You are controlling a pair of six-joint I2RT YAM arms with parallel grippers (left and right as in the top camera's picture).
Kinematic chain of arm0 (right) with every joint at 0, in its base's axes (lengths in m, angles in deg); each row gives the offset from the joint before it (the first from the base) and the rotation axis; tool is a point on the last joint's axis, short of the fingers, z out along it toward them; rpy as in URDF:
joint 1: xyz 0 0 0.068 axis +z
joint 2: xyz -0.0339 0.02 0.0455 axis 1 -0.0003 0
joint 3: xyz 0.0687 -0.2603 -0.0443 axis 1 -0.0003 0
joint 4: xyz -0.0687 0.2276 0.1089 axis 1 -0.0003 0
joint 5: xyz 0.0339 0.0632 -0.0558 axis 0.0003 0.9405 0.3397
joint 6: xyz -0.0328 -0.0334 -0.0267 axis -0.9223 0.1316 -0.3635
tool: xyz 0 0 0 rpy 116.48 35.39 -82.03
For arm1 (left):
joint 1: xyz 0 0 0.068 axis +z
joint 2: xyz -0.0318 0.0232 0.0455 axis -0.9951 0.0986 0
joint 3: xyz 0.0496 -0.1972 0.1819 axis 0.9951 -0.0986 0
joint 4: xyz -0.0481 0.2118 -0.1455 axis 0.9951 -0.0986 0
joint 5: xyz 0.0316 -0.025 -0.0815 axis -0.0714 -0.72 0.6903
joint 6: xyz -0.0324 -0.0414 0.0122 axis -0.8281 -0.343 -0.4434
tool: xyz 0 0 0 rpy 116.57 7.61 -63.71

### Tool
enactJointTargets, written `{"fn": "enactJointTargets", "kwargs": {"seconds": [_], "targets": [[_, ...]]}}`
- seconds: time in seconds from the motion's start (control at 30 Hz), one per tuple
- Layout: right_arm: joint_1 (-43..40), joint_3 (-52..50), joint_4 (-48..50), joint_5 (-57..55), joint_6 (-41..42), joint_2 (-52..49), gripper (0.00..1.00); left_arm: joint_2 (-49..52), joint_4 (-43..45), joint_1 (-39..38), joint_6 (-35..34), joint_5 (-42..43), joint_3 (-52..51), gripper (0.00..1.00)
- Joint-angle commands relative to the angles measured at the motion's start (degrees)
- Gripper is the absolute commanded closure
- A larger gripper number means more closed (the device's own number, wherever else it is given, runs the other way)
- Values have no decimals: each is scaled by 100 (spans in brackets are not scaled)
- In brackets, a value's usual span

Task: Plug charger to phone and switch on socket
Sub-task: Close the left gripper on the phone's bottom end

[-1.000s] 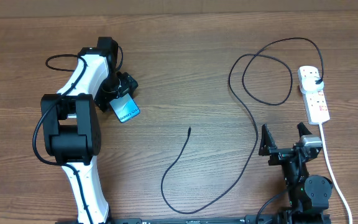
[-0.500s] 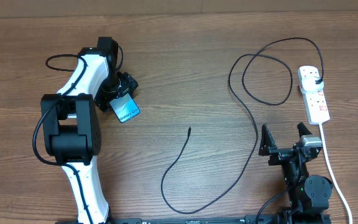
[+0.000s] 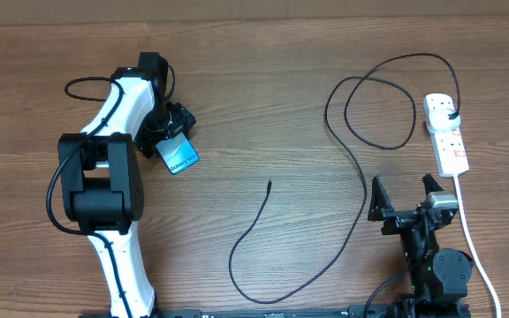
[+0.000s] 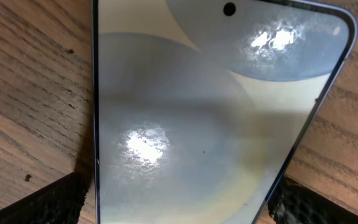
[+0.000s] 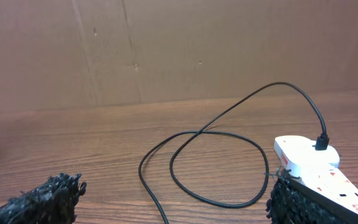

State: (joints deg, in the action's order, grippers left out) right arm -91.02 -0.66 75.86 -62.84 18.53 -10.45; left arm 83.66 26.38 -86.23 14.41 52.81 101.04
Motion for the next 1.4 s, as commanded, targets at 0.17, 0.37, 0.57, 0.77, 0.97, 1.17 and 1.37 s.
{"fn": "enactJointTargets", "kwargs": {"seconds": [0.17,0.37,0.57,0.77,0.97,1.17,1.37], "targets": [[2,-35,17,-33,15,59,0,249,28,-44,31,-118,11,8],[2,-35,20,-31,15,59,0,247,28,-44,31,-120,11,12],[2,-35,20,-33,15,59,0,247,28,-44,31,-120,11,16],[2,-35,17,-33,15,59,0,247,28,-44,31,-120,11,27],[2,-35,17,-33,15,59,0,247,31,-44,31,-120,11,28],[2,-35,17,-33,15,59,0,247,31,-44,31,-122,11,28],[2,-35,17,-33,15,59,0,247,31,-44,31,-120,11,38]]}}
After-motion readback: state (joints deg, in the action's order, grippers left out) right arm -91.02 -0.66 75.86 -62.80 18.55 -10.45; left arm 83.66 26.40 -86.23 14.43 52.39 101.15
